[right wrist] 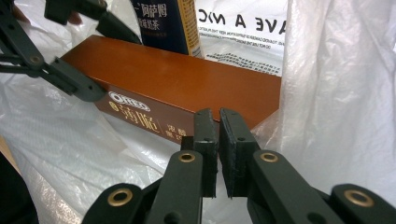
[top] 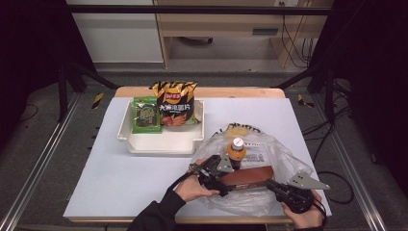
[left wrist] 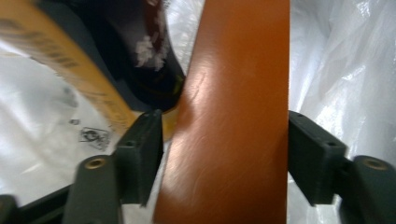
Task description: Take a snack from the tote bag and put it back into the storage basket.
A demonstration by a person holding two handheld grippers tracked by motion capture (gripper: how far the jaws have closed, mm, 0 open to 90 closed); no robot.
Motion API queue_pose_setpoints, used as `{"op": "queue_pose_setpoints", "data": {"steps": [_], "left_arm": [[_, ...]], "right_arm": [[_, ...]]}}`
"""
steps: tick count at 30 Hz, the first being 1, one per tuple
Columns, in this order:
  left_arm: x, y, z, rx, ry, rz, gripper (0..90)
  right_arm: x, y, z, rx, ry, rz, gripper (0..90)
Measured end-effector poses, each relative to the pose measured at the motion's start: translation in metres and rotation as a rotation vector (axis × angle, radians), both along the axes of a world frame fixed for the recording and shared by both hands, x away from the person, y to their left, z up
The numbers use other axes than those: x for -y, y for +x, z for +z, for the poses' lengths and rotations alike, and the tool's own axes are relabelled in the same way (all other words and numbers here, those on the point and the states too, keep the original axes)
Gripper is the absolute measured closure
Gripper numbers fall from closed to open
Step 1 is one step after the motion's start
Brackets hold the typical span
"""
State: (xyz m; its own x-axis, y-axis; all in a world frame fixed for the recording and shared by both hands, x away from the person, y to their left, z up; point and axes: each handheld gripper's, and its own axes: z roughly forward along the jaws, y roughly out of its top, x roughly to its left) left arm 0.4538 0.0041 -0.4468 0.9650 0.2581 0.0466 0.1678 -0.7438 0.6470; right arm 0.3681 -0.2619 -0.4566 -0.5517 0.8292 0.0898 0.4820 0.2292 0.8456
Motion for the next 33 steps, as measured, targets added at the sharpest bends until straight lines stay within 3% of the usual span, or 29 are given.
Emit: {"op": "queue_pose_setpoints", "data": {"steps": [4,13,17,22,26,33], "left_arm": [[-0.002,-0.002,0.002,-0.011,0.007,-0.011,40.7],[-0.024,-0.009,0.005,-0.008,0.018,0.01,40.3],[-0.016,-0.009,0.009,-0.001,0.003,0.023,33.5],[0.001,-0.005,0.015,0.002,0.004,0.025,32.5],[0.014,-0.003,0.012,0.019,0.051,0.016,33.7],[0.019,-0.004,0.008,0.021,0.075,-0.003,40.4]], "right_arm": [[-0.001,0.0,-0.001,-0.003,0.003,0.0,85.5],[0.001,0.0,-0.001,0.009,0.018,-0.005,82.7],[0.0,-0.001,0.001,0.021,0.017,-0.003,83.5],[0.001,-0.002,0.001,0.014,0.022,-0.005,86.7],[0.002,-0.001,0.0,0.009,0.022,-0.004,88.2],[0.0,-0.001,-0.001,-0.002,0.021,0.0,88.5]]}}
